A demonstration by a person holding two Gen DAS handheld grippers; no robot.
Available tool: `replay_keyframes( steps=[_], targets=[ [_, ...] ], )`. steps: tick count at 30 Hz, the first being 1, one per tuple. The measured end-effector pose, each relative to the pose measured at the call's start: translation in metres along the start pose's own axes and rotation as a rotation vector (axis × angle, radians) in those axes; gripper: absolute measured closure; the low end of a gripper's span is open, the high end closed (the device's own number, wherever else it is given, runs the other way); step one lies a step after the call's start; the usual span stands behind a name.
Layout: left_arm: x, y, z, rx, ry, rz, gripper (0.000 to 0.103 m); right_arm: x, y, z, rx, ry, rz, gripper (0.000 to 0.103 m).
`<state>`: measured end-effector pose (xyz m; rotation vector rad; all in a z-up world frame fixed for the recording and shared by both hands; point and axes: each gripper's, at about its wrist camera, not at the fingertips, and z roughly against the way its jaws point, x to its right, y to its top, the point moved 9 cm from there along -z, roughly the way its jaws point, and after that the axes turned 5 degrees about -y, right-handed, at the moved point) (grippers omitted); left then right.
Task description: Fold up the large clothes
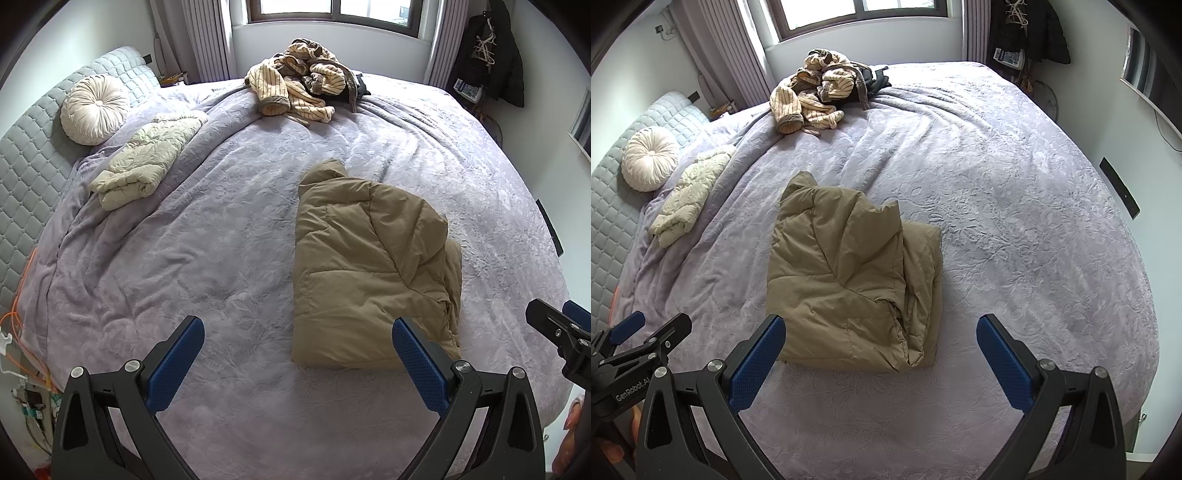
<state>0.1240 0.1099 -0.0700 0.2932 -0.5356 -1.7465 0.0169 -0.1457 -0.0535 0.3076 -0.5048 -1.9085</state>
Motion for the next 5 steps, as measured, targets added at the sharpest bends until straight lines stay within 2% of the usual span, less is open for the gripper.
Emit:
replay_keyframes(
  steps=[5],
  targets=[
    [0.0012, 0.0034, -0.0001, 0.011, -0.007, -0.006, 0.001, -0.0014, -0.0002, 0.0017, -0.001, 0.0, -0.001, 0.0]
  ],
)
